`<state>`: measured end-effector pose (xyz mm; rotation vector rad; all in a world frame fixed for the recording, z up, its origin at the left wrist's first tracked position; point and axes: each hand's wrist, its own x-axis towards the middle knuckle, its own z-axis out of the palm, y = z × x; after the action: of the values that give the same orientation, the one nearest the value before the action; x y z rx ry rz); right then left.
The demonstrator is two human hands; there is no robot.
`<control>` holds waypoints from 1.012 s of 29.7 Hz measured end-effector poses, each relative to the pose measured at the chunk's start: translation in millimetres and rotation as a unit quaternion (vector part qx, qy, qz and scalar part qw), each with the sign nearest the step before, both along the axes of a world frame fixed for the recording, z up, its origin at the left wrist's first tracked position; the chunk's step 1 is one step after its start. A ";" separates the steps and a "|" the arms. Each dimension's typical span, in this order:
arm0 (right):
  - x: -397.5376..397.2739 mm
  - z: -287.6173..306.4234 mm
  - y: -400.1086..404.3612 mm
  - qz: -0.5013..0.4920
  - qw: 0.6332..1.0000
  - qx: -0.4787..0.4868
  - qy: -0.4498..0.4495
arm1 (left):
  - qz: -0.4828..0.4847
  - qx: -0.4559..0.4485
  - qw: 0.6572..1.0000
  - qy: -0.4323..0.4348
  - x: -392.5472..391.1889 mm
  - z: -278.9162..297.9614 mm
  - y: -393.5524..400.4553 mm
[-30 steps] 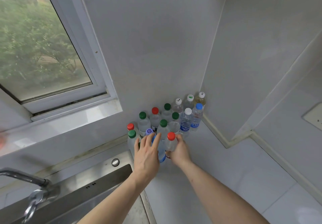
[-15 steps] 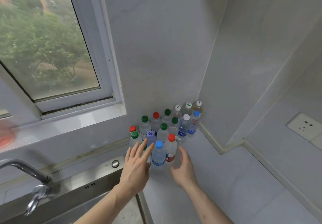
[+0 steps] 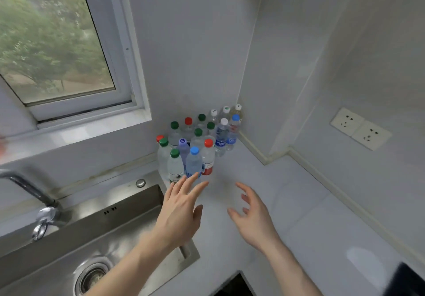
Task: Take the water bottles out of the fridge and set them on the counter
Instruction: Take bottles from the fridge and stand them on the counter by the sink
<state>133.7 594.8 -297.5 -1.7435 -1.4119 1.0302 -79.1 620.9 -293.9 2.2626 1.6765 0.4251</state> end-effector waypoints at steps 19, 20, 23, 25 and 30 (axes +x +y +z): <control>153.1 48.3 -235.7 -0.247 0.969 0.015 -0.020 | -0.284 -0.042 0.958 -0.024 182.4 47.1 -94.0; 162.8 49.5 -254.2 -0.261 0.965 0.012 -0.031 | -0.296 -0.047 0.953 -0.033 196.9 49.4 -107.0; 191.4 56.2 -317.0 -0.309 0.950 0.018 -0.037 | -0.358 -0.046 0.931 -0.051 244.4 52.3 -153.5; 203.0 58.7 -348.2 -0.335 0.941 0.016 -0.044 | -0.384 -0.057 0.920 -0.058 265.7 54.3 -176.4; 230.1 62.1 -440.4 -0.412 0.910 0.020 -0.050 | -0.459 -0.071 0.882 -0.074 327.9 56.7 -244.6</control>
<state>363.8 154.4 -235.4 -2.0818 -0.5959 0.4411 248.8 376.2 -237.3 2.4982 0.4053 0.2127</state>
